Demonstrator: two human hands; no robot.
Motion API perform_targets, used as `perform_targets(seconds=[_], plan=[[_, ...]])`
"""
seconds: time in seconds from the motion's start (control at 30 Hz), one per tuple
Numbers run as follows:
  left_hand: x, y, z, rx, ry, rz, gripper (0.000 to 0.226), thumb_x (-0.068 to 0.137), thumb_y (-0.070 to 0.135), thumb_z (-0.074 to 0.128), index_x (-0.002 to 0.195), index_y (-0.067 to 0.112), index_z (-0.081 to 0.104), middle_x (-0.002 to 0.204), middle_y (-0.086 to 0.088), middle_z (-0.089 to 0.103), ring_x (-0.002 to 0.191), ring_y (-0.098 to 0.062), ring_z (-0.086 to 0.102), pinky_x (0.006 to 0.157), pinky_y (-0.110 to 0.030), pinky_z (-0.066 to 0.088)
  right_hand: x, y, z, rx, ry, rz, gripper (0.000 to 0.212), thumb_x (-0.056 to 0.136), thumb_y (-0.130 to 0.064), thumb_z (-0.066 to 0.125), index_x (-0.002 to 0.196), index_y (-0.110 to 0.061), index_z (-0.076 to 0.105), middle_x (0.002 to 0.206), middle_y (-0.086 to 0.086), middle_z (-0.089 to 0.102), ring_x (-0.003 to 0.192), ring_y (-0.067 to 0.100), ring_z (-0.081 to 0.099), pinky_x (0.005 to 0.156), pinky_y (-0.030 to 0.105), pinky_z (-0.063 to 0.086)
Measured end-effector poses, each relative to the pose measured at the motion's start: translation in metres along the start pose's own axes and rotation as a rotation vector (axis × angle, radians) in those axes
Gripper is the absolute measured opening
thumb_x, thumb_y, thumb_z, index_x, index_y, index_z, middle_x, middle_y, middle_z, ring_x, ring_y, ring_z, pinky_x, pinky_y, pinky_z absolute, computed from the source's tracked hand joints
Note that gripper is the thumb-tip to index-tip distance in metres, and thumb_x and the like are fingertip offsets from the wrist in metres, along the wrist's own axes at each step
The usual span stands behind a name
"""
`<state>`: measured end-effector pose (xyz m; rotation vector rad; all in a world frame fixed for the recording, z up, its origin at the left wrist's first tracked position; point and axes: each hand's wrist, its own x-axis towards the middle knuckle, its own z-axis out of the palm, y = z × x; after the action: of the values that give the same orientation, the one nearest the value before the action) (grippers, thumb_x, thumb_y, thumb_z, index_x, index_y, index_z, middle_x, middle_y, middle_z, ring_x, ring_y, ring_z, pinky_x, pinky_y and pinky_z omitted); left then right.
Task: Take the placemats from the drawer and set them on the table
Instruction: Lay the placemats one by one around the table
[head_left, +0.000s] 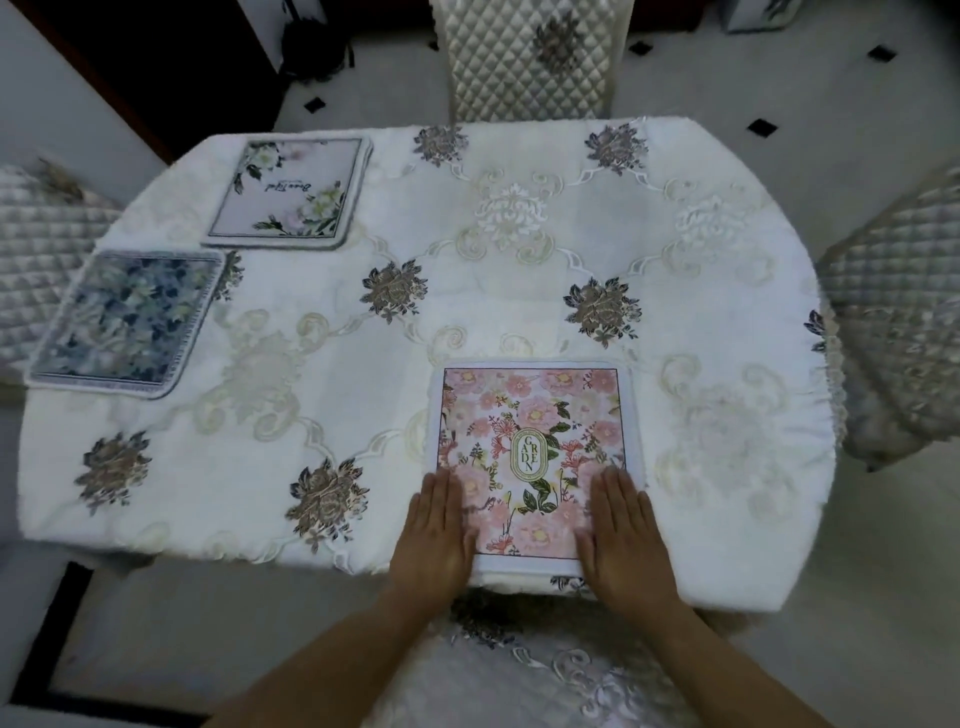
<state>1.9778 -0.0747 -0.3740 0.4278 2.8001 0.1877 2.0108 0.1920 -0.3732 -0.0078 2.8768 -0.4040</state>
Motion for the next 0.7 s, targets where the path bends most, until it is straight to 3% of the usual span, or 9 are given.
perform_targets(seconds=[0.1, 0.17, 0.23, 0.3, 0.37, 0.4, 0.47, 0.53, 0.7], plan=[[-0.002, 0.000, -0.022, -0.016, -0.116, 0.003, 0.065, 0.098, 0.039, 0.032, 0.146, -0.004, 0.035, 0.155, -0.020, 0.022, 0.142, -0.038, 0.034, 0.117, -0.044, 0.026, 0.004, -0.010, -0.007, -0.045, -0.014, 0.039, 0.065, 0.094, -0.037, 0.031, 0.143, 0.005, 0.042, 0.151, 0.025, 0.038, 0.142, 0.037, 0.034, 0.116, 0.047, 0.022], [-0.005, -0.006, -0.041, 0.010, -0.155, 0.006, 0.068, 0.099, 0.037, 0.030, 0.152, -0.003, 0.015, 0.161, -0.015, 0.007, 0.149, -0.036, 0.015, 0.119, -0.040, 0.011, 0.011, -0.024, -0.019, -0.080, -0.083, 0.100, 0.060, 0.089, -0.034, 0.035, 0.131, 0.004, 0.056, 0.135, 0.025, 0.056, 0.128, 0.039, 0.052, 0.107, 0.048, 0.041], [-0.012, -0.021, -0.056, 0.014, -0.167, -0.001, 0.068, 0.098, 0.033, 0.032, 0.154, 0.000, 0.011, 0.162, -0.018, 0.010, 0.150, -0.033, 0.008, 0.121, -0.037, 0.004, 0.017, -0.049, -0.040, -0.075, -0.123, 0.121, 0.046, 0.085, -0.029, 0.039, 0.113, -0.004, 0.067, 0.110, 0.015, 0.069, 0.105, 0.033, 0.065, 0.087, 0.038, 0.052], [-0.019, -0.043, -0.073, 0.043, -0.116, 0.002, 0.060, 0.093, 0.033, 0.040, 0.143, 0.001, 0.037, 0.148, -0.021, 0.041, 0.140, -0.037, 0.035, 0.117, -0.041, 0.025, 0.022, -0.080, -0.058, -0.059, -0.091, 0.120, 0.030, 0.090, -0.029, 0.041, 0.100, -0.014, 0.065, 0.094, 0.005, 0.068, 0.085, 0.022, 0.064, 0.068, 0.032, 0.045], [-0.025, -0.075, -0.093, -0.002, -0.036, -0.027, 0.041, 0.085, 0.034, 0.051, 0.117, 0.010, 0.060, 0.116, -0.013, 0.063, 0.109, -0.034, 0.060, 0.094, -0.041, 0.048, 0.027, -0.122, -0.070, -0.040, -0.056, 0.102, 0.019, 0.093, -0.030, 0.044, 0.096, -0.018, 0.059, 0.089, 0.001, 0.062, 0.079, 0.019, 0.060, 0.059, 0.030, 0.037], [-0.029, -0.093, -0.106, -0.033, 0.008, -0.054, 0.033, 0.081, 0.034, 0.056, 0.106, 0.013, 0.065, 0.103, -0.009, 0.067, 0.095, -0.032, 0.065, 0.083, -0.038, 0.052, 0.031, -0.146, -0.074, -0.022, -0.048, 0.078, 0.014, 0.093, -0.029, 0.044, 0.093, -0.019, 0.055, 0.083, -0.001, 0.056, 0.076, 0.019, 0.057, 0.055, 0.029, 0.034], [-0.040, -0.133, -0.136, -0.044, 0.076, -0.111, 0.026, 0.084, 0.033, 0.056, 0.103, 0.017, 0.065, 0.097, -0.006, 0.067, 0.089, -0.028, 0.065, 0.075, -0.034, 0.049, 0.038, -0.196, -0.081, -0.006, -0.031, 0.015, 0.010, 0.093, -0.028, 0.044, 0.087, -0.020, 0.047, 0.072, -0.007, 0.038, 0.071, 0.018, 0.050, 0.050, 0.025, 0.025], [-0.054, -0.185, -0.164, -0.026, 0.103, -0.144, 0.026, 0.090, 0.036, 0.050, 0.104, 0.017, 0.059, 0.098, -0.007, 0.064, 0.092, -0.028, 0.060, 0.074, -0.035, 0.042, 0.050, -0.258, -0.088, -0.028, -0.024, -0.063, 0.011, 0.092, -0.030, 0.044, 0.087, -0.020, 0.042, 0.070, -0.008, 0.029, 0.070, 0.020, 0.043, 0.053, 0.030, 0.028], [-0.101, -0.325, -0.224, 0.050, 0.164, -0.294, 0.027, 0.090, 0.036, 0.048, 0.105, 0.015, 0.056, 0.104, -0.009, 0.061, 0.098, -0.031, 0.056, 0.077, -0.038, 0.041, 0.080, -0.411, -0.107, -0.068, -0.003, -0.242, 0.016, 0.089, -0.032, 0.046, 0.087, -0.018, 0.038, 0.081, 0.000, 0.041, 0.073, 0.023, 0.042, 0.062, 0.032, 0.034]])
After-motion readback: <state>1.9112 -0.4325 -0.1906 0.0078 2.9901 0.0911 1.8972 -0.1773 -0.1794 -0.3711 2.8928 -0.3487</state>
